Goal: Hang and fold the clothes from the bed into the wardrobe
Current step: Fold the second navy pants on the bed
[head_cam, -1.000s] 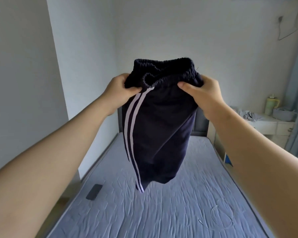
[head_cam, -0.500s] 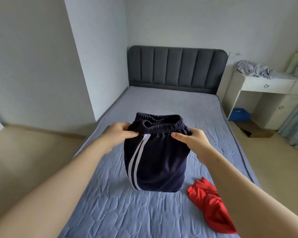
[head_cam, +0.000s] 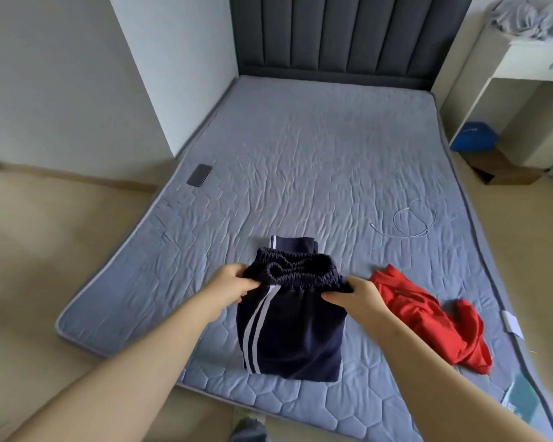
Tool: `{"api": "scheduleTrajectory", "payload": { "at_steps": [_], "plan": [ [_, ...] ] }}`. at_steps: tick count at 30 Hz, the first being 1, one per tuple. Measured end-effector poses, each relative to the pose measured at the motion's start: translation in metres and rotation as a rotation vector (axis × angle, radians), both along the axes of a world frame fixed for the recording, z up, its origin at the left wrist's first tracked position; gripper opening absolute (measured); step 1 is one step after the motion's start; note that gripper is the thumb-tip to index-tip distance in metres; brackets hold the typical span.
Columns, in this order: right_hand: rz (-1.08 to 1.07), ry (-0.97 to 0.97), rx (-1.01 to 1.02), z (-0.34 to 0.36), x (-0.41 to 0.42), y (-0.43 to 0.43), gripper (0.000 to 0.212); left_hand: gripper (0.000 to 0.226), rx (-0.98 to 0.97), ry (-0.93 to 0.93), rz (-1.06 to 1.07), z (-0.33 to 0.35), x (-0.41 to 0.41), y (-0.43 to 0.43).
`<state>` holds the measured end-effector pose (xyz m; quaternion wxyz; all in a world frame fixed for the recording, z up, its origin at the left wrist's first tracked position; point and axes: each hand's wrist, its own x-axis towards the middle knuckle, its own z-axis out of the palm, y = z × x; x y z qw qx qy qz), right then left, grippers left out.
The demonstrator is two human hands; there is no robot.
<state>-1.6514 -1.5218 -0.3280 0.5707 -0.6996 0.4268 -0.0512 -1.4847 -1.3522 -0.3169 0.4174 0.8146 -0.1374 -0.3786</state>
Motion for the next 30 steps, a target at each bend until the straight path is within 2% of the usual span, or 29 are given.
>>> {"api": "scheduleTrajectory", "payload": {
  "at_steps": [6, 9, 12, 14, 17, 20, 25, 30],
  "plan": [
    [-0.134, 0.166, -0.131, -0.044, 0.065, -0.034, 0.016, 0.015, -0.002, 0.096, 0.09, -0.048, 0.055, -0.055],
    [-0.252, 0.158, -0.085, -0.066, 0.112, -0.065, 0.022, 0.019, -0.026, 0.128, 0.107, -0.073, 0.099, -0.096],
    [-0.302, 0.135, -0.124, -0.088, 0.15, -0.09, 0.006, 0.031, -0.025, 0.071, 0.134, -0.097, 0.135, -0.131],
    [-0.273, 0.159, -0.1, -0.11, 0.165, -0.097, 0.038, 0.039, 0.074, 0.013, 0.062, -0.123, 0.152, -0.146],
    [-0.148, 0.268, -0.049, -0.153, 0.163, -0.09, 0.06, 0.052, 0.314, -0.052, -0.104, -0.173, 0.154, -0.15],
    [-0.073, 0.391, 0.031, -0.203, 0.148, -0.079, 0.063, 0.048, 0.41, -0.066, -0.201, -0.226, 0.14, -0.147],
    [-0.045, 0.534, 0.139, -0.271, 0.12, -0.071, 0.059, 0.044, 0.494, -0.014, -0.15, -0.305, 0.109, -0.128],
    [-0.084, 0.659, 0.211, -0.318, 0.081, -0.059, 0.059, 0.067, 0.591, -0.021, -0.013, -0.36, 0.075, -0.094]
  ]
}}
